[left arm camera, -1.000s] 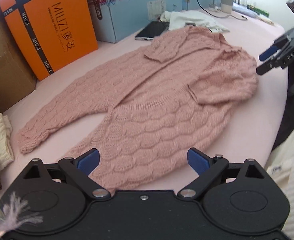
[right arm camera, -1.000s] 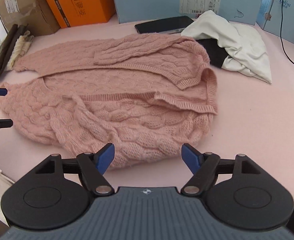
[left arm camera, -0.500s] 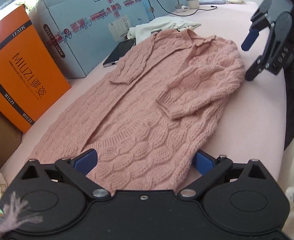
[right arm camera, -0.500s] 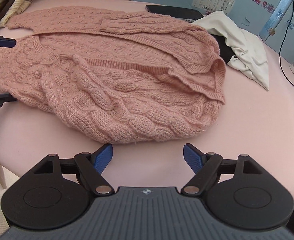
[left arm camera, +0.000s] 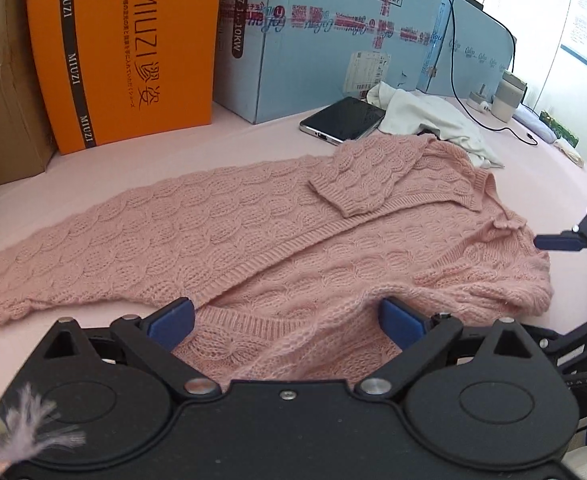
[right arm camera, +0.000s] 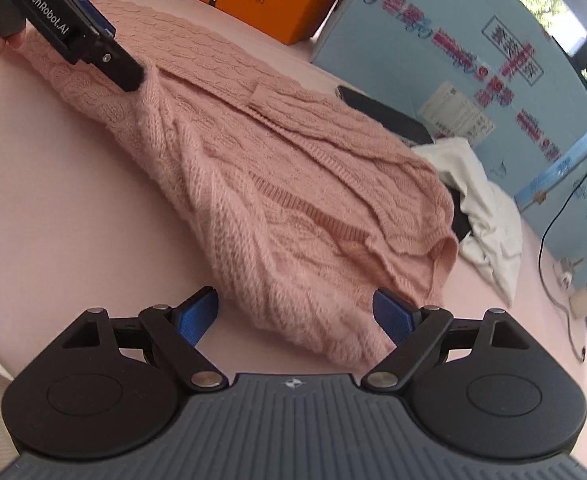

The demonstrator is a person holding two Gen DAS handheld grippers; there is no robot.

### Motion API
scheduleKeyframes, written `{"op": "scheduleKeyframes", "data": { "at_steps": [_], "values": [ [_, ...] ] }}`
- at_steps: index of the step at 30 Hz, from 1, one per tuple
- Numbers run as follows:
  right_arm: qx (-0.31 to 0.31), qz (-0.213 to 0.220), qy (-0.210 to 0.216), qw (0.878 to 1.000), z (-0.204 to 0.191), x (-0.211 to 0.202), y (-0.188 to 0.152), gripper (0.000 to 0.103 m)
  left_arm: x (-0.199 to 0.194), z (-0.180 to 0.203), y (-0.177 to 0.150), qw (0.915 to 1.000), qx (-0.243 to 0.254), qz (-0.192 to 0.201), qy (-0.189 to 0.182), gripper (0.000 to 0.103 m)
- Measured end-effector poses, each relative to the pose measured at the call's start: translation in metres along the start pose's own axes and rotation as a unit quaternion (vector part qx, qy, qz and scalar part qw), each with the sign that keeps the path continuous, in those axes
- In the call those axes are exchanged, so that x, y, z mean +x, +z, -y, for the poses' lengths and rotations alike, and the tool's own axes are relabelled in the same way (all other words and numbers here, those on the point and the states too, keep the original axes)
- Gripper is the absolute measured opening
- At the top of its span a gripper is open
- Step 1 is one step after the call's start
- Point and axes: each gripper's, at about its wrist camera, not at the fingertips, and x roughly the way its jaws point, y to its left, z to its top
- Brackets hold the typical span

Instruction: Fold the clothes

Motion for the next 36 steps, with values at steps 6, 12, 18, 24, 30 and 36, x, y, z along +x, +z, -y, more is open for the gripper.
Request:
{"op": "scheduleKeyframes", "data": {
  "at_steps": [6, 12, 18, 24, 30, 36],
  "values": [
    [0.041, 0.006, 0.086, 0.995, 0.028, 0.005, 0.021, 0.02, -0.019, -0.004, -0.017, 0.9974, 0.07, -0.015, 0.008, 0.1],
    [0.096, -0.005, 0.149, 0.984, 0.062, 0.008, 0.04, 0.018, -0.042, -0.026, -0.056, 0.9869, 0.131, -0.052, 0.079, 0.098],
    [0.101, -0.016, 0.193, 0.976, 0.09, 0.014, 0.055, 0.018, -0.061, -0.066, -0.036, 0.9866, 0.086, -0.024, 0.137, 0.027],
    [0.115, -0.027, 0.25, 0.961, 0.128, 0.041, 0.08, 0.017, -0.057, -0.091, 0.025, 0.9863, 0.077, 0.028, 0.144, 0.022],
    [0.168, -0.058, 0.295, 0.939, 0.162, 0.097, 0.103, 0.016, -0.021, -0.113, 0.057, 0.9889, 0.052, 0.024, 0.137, 0.022],
    [0.214, -0.08, 0.298, 0.927, 0.172, 0.136, 0.107, 0.02, 0.011, -0.132, 0.069, 0.9902, 0.024, -0.002, 0.137, 0.026]
  ]
}}
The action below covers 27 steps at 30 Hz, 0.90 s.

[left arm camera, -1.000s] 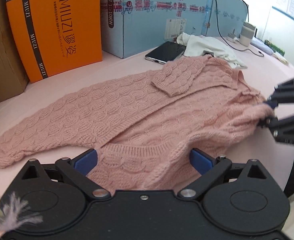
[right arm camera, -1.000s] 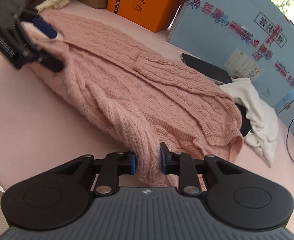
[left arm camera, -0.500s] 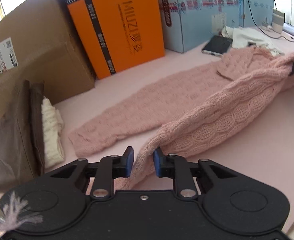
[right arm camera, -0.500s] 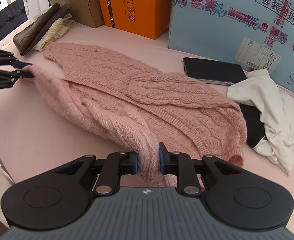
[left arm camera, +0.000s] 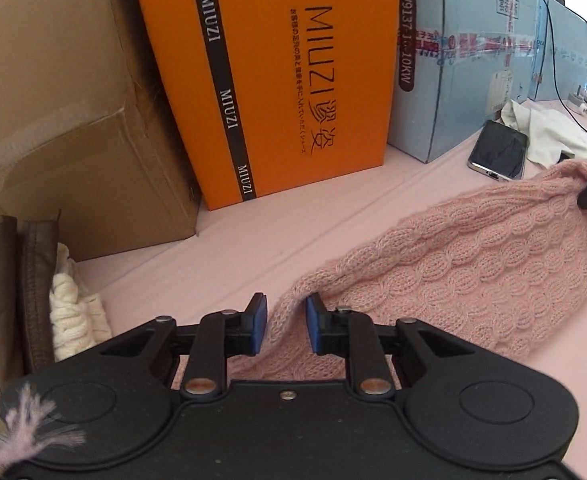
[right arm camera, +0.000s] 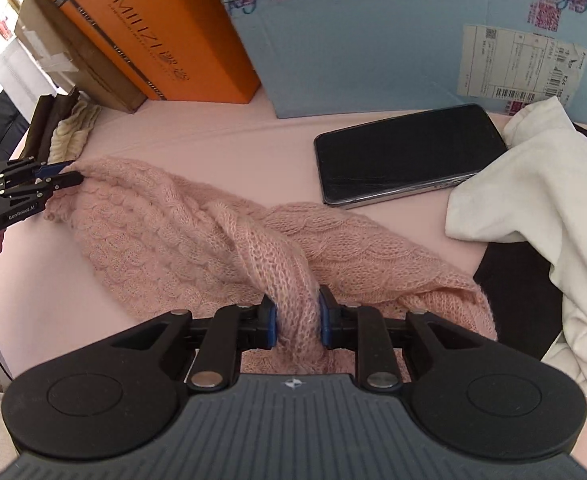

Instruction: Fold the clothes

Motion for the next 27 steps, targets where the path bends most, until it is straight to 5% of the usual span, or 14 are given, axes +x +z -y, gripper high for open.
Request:
{"op": "scheduleKeyframes", "data": {
  "at_steps": [3, 8, 16, 22, 27],
  "values": [
    [0.015, 0.005, -0.015, 1.0, 0.007, 0.002, 0.001, 0.036, 0.012, -0.005, 0.003, 0.9997, -0.016, -0.016, -0.004, 0.032],
    [0.05, 0.051, -0.041, 0.997, 0.013, -0.013, -0.008, 0.044, 0.0, -0.025, 0.0, 0.9981, -0.06, 0.006, 0.01, 0.065],
    [0.106, 0.11, -0.137, 0.979, 0.018, -0.019, -0.022, 0.045, -0.048, -0.062, -0.029, 0.9874, -0.125, 0.016, 0.096, 0.071],
    [0.164, 0.187, -0.195, 0.949, 0.011, -0.037, -0.04, 0.047, -0.065, -0.058, -0.055, 0.9628, -0.257, 0.013, 0.083, 0.071],
    [0.238, 0.254, -0.234, 0.908, 0.004, -0.068, -0.073, 0.062, -0.048, -0.056, -0.07, 0.9179, -0.389, -0.009, 0.077, 0.072]
  ]
}}
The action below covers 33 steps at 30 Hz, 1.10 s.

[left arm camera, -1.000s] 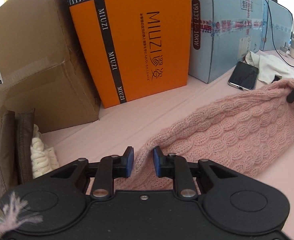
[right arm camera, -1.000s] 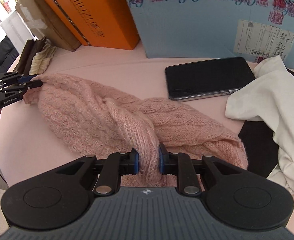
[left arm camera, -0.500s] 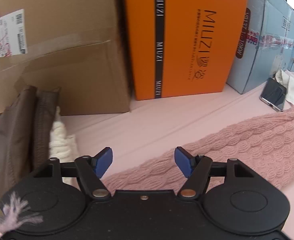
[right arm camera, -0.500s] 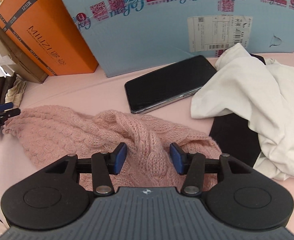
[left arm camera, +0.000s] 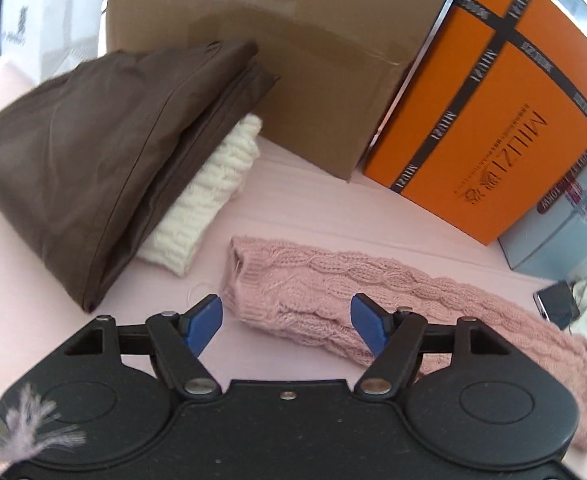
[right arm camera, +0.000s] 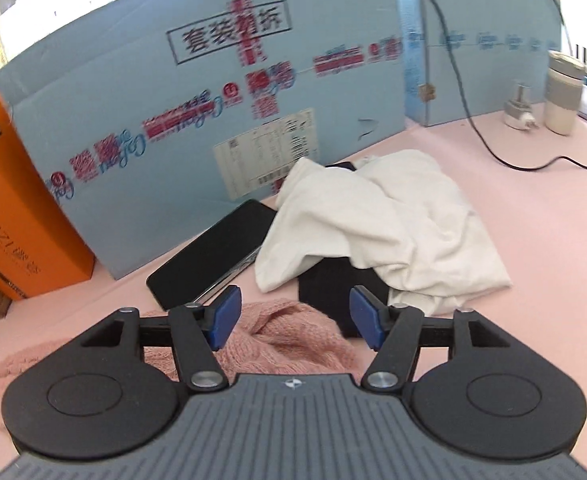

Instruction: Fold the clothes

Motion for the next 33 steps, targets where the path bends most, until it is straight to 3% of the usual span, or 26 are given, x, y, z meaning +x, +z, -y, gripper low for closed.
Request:
{"op": "scheduleKeyframes", "data": {
  "at_steps": [4, 8, 11, 12, 14, 15, 17, 19, 21, 28, 33],
  "values": [
    [0.041, -0.022, -0.023, 0.999, 0.023, -0.015, -0.02, 0.062, 0.016, -0.001, -0.005, 0.9989, -0.047, -0.003, -0.003, 0.081],
    [0.117, -0.054, -0.031, 0.991, 0.045, -0.018, -0.045, 0.069, 0.03, 0.003, -0.006, 0.9963, -0.077, 0.01, -0.037, 0.087],
    [0.158, -0.071, -0.021, 0.985, 0.051, -0.01, -0.056, 0.072, 0.037, 0.013, -0.005, 0.9971, -0.061, 0.014, -0.041, 0.086],
    [0.172, -0.076, -0.018, 0.982, 0.053, -0.007, -0.06, 0.072, 0.039, 0.018, -0.005, 0.9981, -0.047, 0.017, -0.037, 0.084],
    [0.183, -0.08, -0.016, 0.98, 0.051, -0.002, -0.063, 0.072, 0.039, 0.032, -0.009, 0.9995, 0.006, 0.027, -0.016, 0.059],
    [0.184, -0.079, -0.017, 0.98, 0.048, 0.001, -0.064, 0.071, 0.039, 0.038, -0.011, 0.999, 0.029, 0.033, -0.008, 0.051],
    [0.184, -0.078, -0.02, 0.98, 0.042, 0.006, -0.065, 0.062, 0.039, 0.047, -0.016, 0.9968, 0.069, 0.041, 0.004, 0.033],
    [0.167, -0.069, -0.028, 0.983, 0.035, 0.006, -0.065, 0.035, 0.035, 0.051, -0.02, 0.9949, 0.089, 0.046, 0.007, 0.026],
    [0.153, -0.057, -0.023, 0.986, 0.03, 0.002, -0.065, 0.022, 0.024, 0.05, -0.022, 0.9937, 0.098, 0.054, 0.002, 0.023],
    [0.137, -0.015, -0.005, 0.99, 0.031, -0.043, -0.06, 0.018, -0.024, 0.012, -0.022, 0.9965, 0.073, 0.034, -0.019, 0.022],
    [0.105, -0.038, -0.002, 0.994, 0.026, -0.062, -0.071, 0.018, -0.04, -0.018, -0.042, 0.9969, 0.078, 0.008, -0.001, 0.026]
  ]
}}
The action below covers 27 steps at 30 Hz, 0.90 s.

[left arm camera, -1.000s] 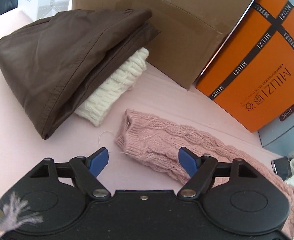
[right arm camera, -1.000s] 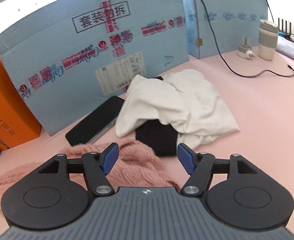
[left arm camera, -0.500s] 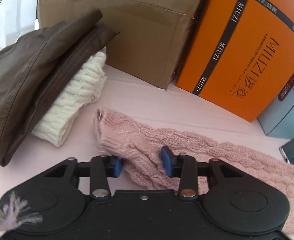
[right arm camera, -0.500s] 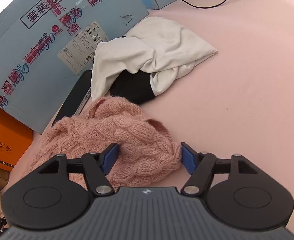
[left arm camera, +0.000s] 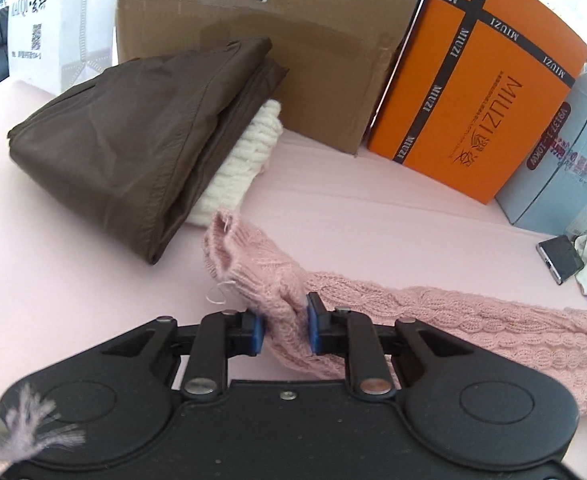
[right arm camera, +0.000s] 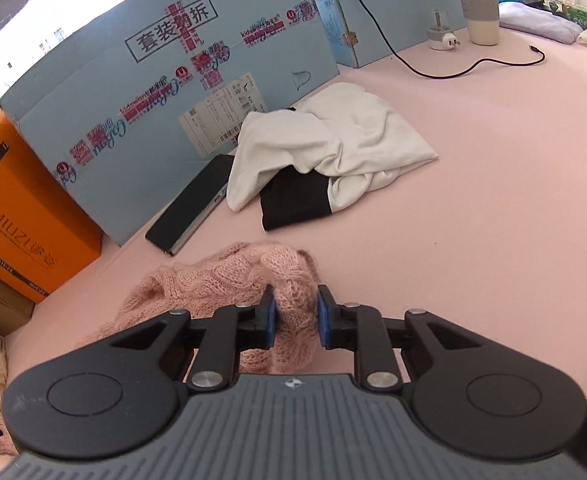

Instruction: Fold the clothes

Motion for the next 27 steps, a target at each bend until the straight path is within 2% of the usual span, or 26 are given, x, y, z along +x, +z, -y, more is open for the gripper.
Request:
{"op": "scheduleKeyframes", "data": {
  "at_steps": [1, 3, 5, 8, 12, 14, 15, 17, 18, 20, 21, 22, 23, 25, 27],
  "values": [
    [0.0, -0.01, -0.007, 1.0, 0.001, 0.004, -0.004, 0.018, 0.003, -0.004, -0.004, 1.0, -0.006, -0.008, 0.001, 0.027],
    [-0.009, -0.028, -0.023, 0.999, 0.001, 0.013, -0.013, 0.018, 0.006, -0.005, -0.011, 0.9998, 0.002, -0.013, 0.014, 0.036],
    [-0.04, -0.041, -0.041, 0.998, -0.003, 0.022, -0.022, 0.019, 0.006, -0.005, -0.013, 0.9991, 0.013, -0.005, 0.041, 0.057],
    [-0.054, -0.041, -0.049, 0.997, -0.005, 0.024, -0.026, 0.022, -0.001, -0.013, -0.013, 0.9968, 0.002, 0.013, 0.079, 0.077],
    [-0.06, -0.038, -0.05, 0.996, -0.005, 0.024, -0.027, 0.023, 0.01, -0.024, -0.013, 0.9965, -0.033, 0.017, 0.075, 0.082],
    [-0.062, -0.037, -0.051, 0.996, -0.005, 0.024, -0.027, 0.023, 0.01, -0.016, -0.014, 0.9975, -0.011, 0.027, 0.065, 0.076],
    [-0.062, -0.037, -0.052, 0.996, -0.006, 0.024, -0.026, 0.024, 0.011, -0.011, -0.014, 0.9979, 0.003, 0.031, 0.057, 0.068],
    [-0.068, -0.035, -0.055, 0.996, -0.008, 0.023, -0.025, 0.026, 0.011, -0.002, -0.013, 0.9982, 0.028, 0.035, 0.039, 0.032],
    [-0.07, -0.034, -0.057, 0.995, -0.008, 0.022, -0.024, 0.029, 0.01, 0.002, -0.01, 0.9983, 0.036, 0.035, 0.031, 0.026],
    [-0.069, -0.027, -0.058, 0.996, -0.008, 0.019, -0.02, 0.035, 0.001, 0.011, -0.006, 0.996, 0.059, 0.056, 0.037, 0.024],
    [-0.066, -0.02, -0.058, 0.996, -0.008, 0.016, -0.018, 0.041, -0.004, 0.017, -0.003, 0.9943, 0.073, 0.068, 0.037, 0.024],
    [-0.063, -0.013, -0.06, 0.996, -0.008, 0.013, -0.015, 0.047, -0.01, 0.024, 0.0, 0.9927, 0.084, 0.079, 0.034, 0.024],
    [-0.062, -0.005, -0.06, 0.996, -0.008, 0.01, -0.013, 0.049, -0.015, 0.03, 0.003, 0.9912, 0.096, 0.088, 0.027, 0.024],
    [-0.065, 0.009, -0.057, 0.996, -0.011, 0.005, -0.008, 0.054, -0.024, 0.045, 0.009, 0.9881, 0.117, 0.1, 0.0, 0.024],
    [-0.073, 0.02, -0.049, 0.996, -0.016, 0.002, -0.004, 0.054, -0.032, 0.063, 0.013, 0.9835, 0.139, 0.107, -0.043, 0.024]
  ]
}}
